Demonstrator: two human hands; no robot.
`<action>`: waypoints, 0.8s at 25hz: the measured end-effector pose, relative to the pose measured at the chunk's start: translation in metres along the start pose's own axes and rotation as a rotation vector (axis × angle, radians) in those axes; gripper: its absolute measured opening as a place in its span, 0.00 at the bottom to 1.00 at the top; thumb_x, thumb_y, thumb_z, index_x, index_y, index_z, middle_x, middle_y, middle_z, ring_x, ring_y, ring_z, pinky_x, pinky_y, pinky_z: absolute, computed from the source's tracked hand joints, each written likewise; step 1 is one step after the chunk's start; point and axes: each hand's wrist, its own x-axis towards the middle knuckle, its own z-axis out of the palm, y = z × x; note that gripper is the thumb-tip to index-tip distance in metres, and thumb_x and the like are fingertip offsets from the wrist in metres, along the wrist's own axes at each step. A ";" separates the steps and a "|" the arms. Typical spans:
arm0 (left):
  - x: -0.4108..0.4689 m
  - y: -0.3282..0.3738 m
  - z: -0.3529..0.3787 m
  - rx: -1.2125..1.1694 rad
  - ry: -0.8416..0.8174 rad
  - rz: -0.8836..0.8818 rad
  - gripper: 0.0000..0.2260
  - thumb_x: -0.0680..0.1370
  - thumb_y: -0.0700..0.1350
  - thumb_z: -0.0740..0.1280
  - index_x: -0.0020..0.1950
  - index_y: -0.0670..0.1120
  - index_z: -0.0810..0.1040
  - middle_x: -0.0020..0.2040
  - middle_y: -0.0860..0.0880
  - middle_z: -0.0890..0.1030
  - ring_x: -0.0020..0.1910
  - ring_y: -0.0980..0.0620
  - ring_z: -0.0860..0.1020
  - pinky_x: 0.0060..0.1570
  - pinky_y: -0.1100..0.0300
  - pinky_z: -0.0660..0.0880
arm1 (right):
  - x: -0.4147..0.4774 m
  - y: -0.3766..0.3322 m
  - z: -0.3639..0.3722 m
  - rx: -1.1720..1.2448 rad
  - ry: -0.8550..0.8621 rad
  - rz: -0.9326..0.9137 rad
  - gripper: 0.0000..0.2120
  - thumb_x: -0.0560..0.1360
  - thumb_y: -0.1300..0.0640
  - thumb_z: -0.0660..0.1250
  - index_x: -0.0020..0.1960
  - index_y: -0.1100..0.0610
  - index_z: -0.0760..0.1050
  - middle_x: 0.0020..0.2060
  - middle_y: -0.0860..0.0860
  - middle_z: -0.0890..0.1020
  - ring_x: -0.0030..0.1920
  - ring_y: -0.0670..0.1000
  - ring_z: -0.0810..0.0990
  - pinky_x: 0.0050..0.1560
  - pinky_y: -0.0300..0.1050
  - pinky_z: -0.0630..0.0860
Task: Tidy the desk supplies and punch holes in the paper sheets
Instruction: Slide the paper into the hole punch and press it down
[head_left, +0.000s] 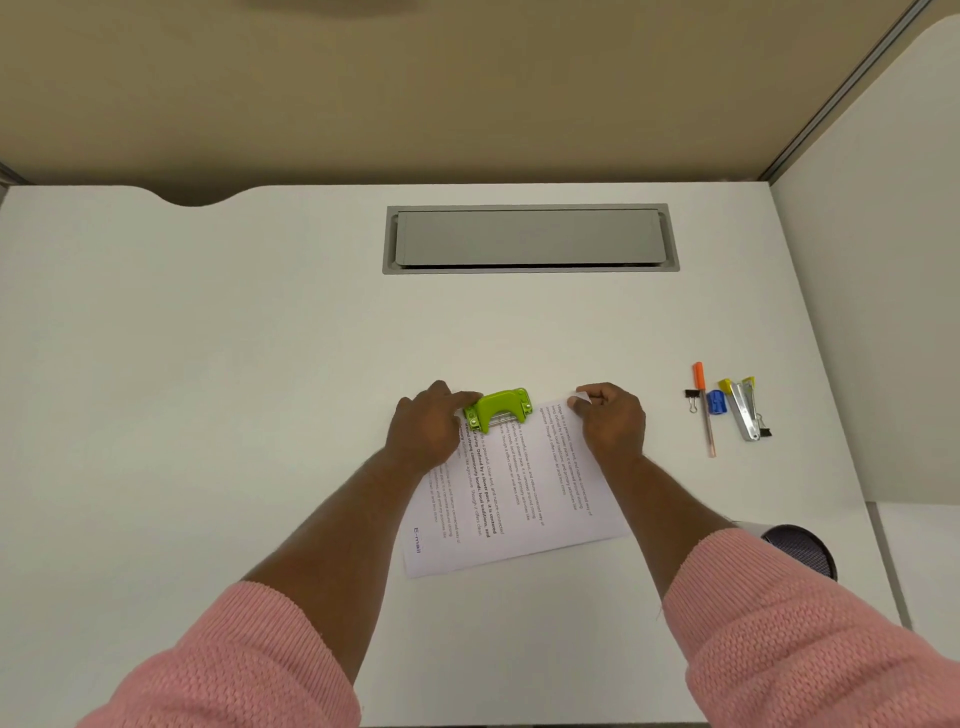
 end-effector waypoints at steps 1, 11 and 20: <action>0.000 0.002 0.000 0.012 0.008 0.017 0.23 0.77 0.42 0.63 0.70 0.59 0.74 0.52 0.49 0.75 0.54 0.47 0.77 0.54 0.52 0.68 | 0.000 -0.001 0.000 0.004 -0.003 -0.006 0.06 0.73 0.57 0.75 0.50 0.54 0.84 0.44 0.48 0.85 0.46 0.48 0.82 0.52 0.40 0.74; 0.015 0.014 -0.004 0.120 -0.055 0.132 0.27 0.70 0.64 0.70 0.68 0.60 0.73 0.57 0.53 0.73 0.59 0.51 0.72 0.58 0.51 0.65 | 0.000 0.003 -0.001 0.069 0.029 0.071 0.03 0.72 0.58 0.76 0.43 0.52 0.83 0.37 0.43 0.83 0.42 0.46 0.81 0.44 0.35 0.71; 0.018 0.009 -0.003 0.063 -0.089 0.174 0.28 0.71 0.64 0.71 0.70 0.61 0.72 0.55 0.54 0.72 0.58 0.52 0.71 0.59 0.51 0.63 | -0.012 0.008 0.001 0.123 0.091 0.136 0.02 0.72 0.58 0.75 0.44 0.54 0.83 0.37 0.44 0.83 0.41 0.46 0.81 0.43 0.35 0.73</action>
